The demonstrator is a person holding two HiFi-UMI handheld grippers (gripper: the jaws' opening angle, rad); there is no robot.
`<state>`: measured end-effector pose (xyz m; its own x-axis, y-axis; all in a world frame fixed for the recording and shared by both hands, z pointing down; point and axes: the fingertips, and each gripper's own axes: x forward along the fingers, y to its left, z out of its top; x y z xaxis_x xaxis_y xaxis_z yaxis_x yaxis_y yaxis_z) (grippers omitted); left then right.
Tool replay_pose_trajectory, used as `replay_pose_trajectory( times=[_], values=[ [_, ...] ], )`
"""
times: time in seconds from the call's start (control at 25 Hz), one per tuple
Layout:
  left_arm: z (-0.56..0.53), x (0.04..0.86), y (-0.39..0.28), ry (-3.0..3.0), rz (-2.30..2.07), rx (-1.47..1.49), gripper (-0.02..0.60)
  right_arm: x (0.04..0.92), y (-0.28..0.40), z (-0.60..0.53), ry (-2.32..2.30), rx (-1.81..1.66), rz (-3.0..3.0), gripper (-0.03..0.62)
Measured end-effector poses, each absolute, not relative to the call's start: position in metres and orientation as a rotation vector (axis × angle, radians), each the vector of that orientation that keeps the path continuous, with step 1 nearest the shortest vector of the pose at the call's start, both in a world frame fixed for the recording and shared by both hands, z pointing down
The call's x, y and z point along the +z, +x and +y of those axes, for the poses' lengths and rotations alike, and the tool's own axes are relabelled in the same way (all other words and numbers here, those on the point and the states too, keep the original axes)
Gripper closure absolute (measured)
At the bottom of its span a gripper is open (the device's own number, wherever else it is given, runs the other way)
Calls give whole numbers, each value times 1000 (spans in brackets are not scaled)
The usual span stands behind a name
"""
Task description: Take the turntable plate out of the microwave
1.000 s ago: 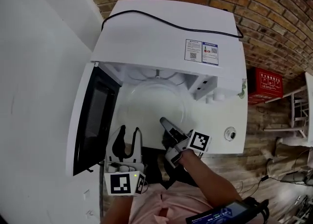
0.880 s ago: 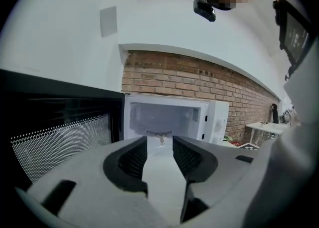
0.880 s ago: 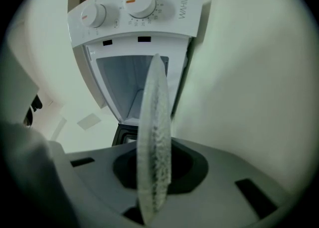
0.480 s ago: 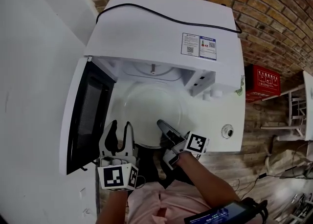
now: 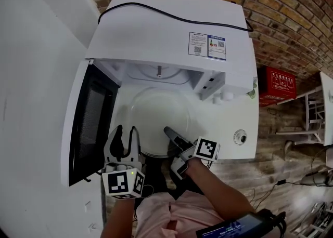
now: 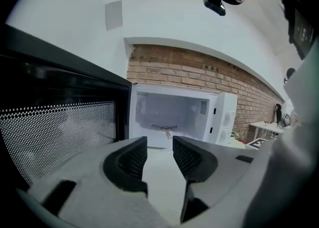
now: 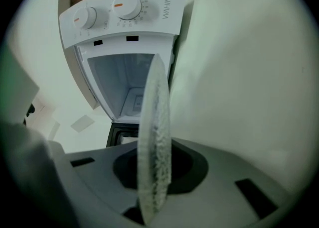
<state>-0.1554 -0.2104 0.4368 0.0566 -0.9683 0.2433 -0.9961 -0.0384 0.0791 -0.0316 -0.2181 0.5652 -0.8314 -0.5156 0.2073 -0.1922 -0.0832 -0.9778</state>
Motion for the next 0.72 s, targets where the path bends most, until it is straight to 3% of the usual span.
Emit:
replay_pose_trajectory(
  times=[0.72],
  values=[
    [-214, 434, -155, 2109, -1999, 166, 419, 567, -34, -218, -799, -2081, 1867, 563]
  ],
)
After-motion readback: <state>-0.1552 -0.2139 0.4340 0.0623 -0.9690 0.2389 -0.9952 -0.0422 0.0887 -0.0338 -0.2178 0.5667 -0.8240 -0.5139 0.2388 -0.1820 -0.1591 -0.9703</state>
